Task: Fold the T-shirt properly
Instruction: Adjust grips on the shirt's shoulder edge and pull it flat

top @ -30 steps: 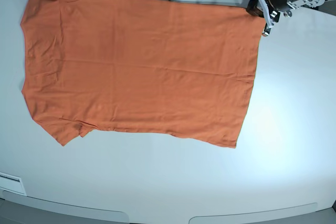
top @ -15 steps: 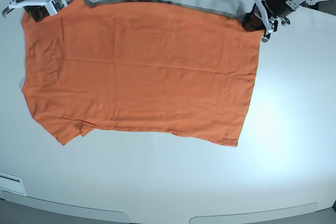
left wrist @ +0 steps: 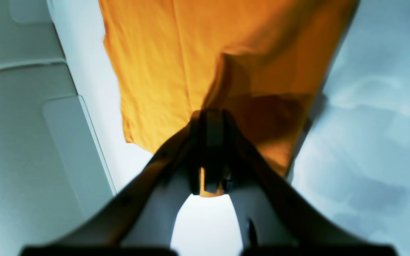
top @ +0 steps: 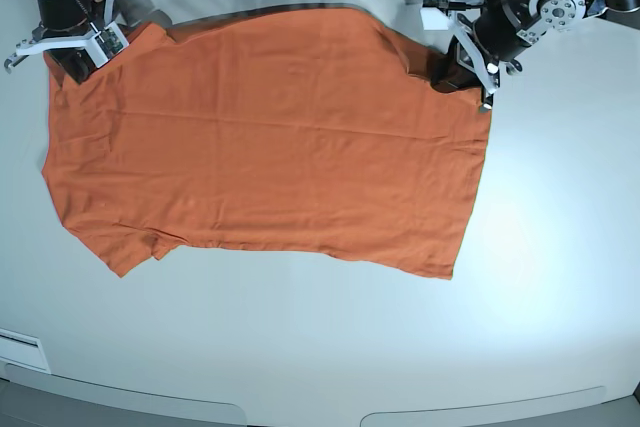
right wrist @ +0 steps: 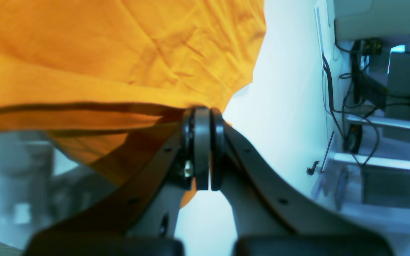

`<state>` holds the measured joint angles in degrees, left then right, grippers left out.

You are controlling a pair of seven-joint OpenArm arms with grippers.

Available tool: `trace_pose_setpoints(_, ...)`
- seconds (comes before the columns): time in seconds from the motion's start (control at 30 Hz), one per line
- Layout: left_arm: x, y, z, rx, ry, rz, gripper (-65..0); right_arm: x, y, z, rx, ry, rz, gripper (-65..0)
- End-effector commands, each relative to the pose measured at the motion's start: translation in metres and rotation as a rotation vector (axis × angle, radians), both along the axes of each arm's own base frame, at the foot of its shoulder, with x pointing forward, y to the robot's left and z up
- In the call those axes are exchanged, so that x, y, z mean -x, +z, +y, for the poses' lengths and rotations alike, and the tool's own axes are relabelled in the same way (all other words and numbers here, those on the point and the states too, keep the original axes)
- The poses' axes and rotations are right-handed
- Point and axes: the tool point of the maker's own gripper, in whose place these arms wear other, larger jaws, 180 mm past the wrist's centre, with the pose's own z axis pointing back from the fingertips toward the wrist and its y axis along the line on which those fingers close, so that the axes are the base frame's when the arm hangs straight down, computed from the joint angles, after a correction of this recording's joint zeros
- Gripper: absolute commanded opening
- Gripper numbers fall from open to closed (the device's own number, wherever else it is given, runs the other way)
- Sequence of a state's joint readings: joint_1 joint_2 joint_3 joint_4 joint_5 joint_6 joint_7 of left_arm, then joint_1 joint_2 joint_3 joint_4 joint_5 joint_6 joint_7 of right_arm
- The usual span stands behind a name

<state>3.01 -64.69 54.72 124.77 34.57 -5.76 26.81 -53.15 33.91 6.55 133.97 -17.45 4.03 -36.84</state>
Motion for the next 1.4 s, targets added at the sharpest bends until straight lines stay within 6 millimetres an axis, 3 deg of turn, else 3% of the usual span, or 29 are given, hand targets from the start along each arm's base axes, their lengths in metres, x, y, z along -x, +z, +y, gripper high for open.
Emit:
trace_pose_setpoints(0.0,-0.006,0.005,0.003,-0.003,0.002,-0.029,-65.0,-0.006,0.010,-0.002,0.005,0.009,-0.039,-65.0)
trace_pose_setpoints(0.1,-0.009,0.005,0.004,0.009,0.018,-0.041,-65.0,-0.007,0.008,-0.011,-0.020,-0.008,-0.036,-65.0)
trace_pose_setpoints(0.3,-0.039,0.034,0.006,0.107,0.139,-0.211,-65.0,-0.008,-0.006,-0.025,-0.055,-0.045,-0.008,-65.0)
trace_pose_setpoints(0.43,-0.049,0.044,0.008,0.127,0.169,-0.252,-65.0,-0.013,-0.015,-0.031,-0.061,-0.058,0.008,-65.0)
trace_pose_setpoints(0.8,-0.054,0.040,0.006,0.155,0.201,-0.241,-65.0,-0.035,-0.012,-0.021,-0.172,-0.046,-0.031,-65.0)
trace_pose_setpoints(1.03,-0.064,0.027,0.005,0.179,0.235,-0.238,-65.0,-0.036,-0.013,-0.017,-0.196,-0.041,-0.030,-65.0)
trace_pose_setpoints(1.37,-0.084,0.041,0.006,0.239,0.270,-0.261,-65.0,-0.042,-0.035,-0.035,-0.225,-0.094,0.000,-65.0)
